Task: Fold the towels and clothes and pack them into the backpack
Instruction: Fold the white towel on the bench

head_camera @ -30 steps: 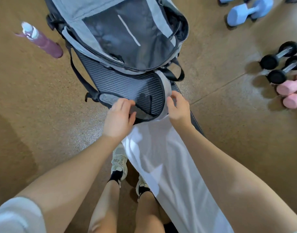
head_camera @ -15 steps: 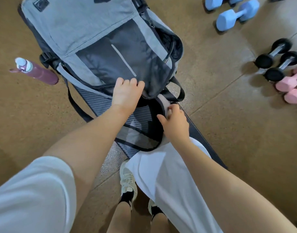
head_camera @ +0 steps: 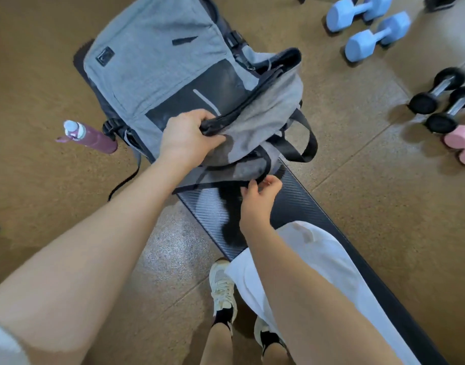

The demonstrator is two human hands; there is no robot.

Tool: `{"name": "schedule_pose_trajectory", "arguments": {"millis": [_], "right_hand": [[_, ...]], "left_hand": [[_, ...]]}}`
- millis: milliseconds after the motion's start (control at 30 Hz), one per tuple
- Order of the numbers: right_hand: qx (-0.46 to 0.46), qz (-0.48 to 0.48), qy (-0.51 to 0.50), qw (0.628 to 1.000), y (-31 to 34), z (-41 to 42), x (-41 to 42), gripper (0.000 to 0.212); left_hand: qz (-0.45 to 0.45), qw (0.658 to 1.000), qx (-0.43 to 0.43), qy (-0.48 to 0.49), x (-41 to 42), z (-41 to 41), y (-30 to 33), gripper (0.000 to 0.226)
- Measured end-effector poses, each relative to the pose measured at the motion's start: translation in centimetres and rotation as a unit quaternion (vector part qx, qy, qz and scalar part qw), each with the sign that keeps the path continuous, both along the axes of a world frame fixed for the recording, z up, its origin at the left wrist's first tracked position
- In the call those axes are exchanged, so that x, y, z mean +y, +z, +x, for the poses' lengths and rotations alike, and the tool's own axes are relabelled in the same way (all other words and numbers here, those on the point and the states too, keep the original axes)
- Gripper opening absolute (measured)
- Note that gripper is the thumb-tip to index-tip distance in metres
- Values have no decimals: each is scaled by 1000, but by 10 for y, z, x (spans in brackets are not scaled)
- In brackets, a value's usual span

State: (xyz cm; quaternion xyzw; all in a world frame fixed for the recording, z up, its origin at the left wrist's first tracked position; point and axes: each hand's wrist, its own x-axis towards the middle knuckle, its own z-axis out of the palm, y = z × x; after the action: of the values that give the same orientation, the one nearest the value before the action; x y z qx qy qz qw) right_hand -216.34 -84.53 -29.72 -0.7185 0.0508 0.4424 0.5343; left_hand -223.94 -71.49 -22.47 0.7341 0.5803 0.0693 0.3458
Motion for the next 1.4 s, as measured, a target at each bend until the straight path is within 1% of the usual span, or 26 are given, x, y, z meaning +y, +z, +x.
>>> {"name": "schedule_pose_trajectory", "arguments": {"millis": [33, 67, 133, 200, 233, 300, 400, 467, 500, 567, 633, 667, 700, 767, 800, 833, 867, 933, 967, 1033, 1100, 1167, 1233, 1300, 1367, 1400], "right_hand": [[15, -31, 27, 999, -4, -3, 3, 17], [20, -75, 91, 993, -10, -3, 3, 19], [34, -157, 228, 960, -19, 8, -5, 34], [40, -181, 286, 940, -19, 25, -16, 38], [13, -186, 315, 931, -16, 34, -22, 37], [-72, -194, 399, 893, -8, 49, -34, 35], [-193, -183, 458, 848, 0, 67, -59, 29], [-282, -182, 479, 811, -3, 79, -79, 24], [-324, -194, 492, 784, -6, 86, -90, 27], [-371, -244, 525, 726, -11, 98, -112, 40], [-365, -292, 541, 699, -16, 107, -131, 51], [-360, -306, 541, 696, -18, 110, -137, 52], [-357, -312, 534, 700, -21, 113, -141, 48], [-359, -319, 508, 715, -28, 117, -141, 27], [-360, -320, 494, 724, -32, 119, -140, 18], [-362, -313, 482, 734, -34, 120, -138, 16], [-359, -297, 475, 747, -35, 121, -137, 15], [-352, -244, 469, 772, -32, 124, -133, 10], [-350, -227, 469, 778, -29, 125, -131, 8], [-358, -208, 471, 779, -21, 126, -127, 7], [-362, -174, 460, 792, -16, 130, -122, 9], [-342, -152, 433, 820, -14, 136, -116, 13], [-320, -140, 399, 848, -11, 142, -107, 20], [-340, -140, 393, 843, -8, 146, -96, 21], [-370, -143, 411, 821, -5, 147, -81, 20], [-375, -139, 413, 818, -4, 146, -73, 19]], "left_hand": [[-16, 1000, -11, 4, 0, -4, 2, 24], [-35, 999, -14, -3, -3, -7, 0, 26], [-62, 998, -15, -22, -13, -14, -15, 26], [-77, 997, -21, -21, -27, -17, -35, 25], [-87, 996, -22, -21, -34, -16, -44, 26], [-95, 994, 0, -49, -48, -11, -57, 32], [-81, 990, 62, -96, -63, -4, -68, 39], [-49, 987, 104, -115, -75, -2, -73, 52], [-15, 986, 108, -124, -87, -1, -74, 57], [88, 982, 66, -151, -120, -2, -74, 57], [180, 968, 8, -174, -157, -2, -80, 48], [190, 963, 6, -191, -176, -3, -85, 44], [152, 965, 11, -212, -192, -4, -91, 42], [-26, 975, 30, -220, -220, -4, -105, 46], [-121, 968, 54, -212, -232, -5, -113, 51], [-165, 961, 87, -202, -242, -4, -119, 57], [-166, 961, 114, -188, -249, -3, -124, 61], [-126, 976, 122, -132, -257, -1, -128, 63], [-110, 981, 128, -96, -256, 1, -127, 62], [-108, 981, 150, -51, -251, 0, -130, 50], [-116, 973, 186, -77, -246, -4, -133, 33], [-135, 972, 163, -100, -240, -13, -134, 29], [-186, 977, 82, -59, -232, -24, -130, 24], [-216, 976, 34, 3, -218, -38, -119, 19], [-180, 983, 30, 29, -200, -48, -103, 22], [-145, 989, 34, 25, -190, -51, -94, 25]]}}
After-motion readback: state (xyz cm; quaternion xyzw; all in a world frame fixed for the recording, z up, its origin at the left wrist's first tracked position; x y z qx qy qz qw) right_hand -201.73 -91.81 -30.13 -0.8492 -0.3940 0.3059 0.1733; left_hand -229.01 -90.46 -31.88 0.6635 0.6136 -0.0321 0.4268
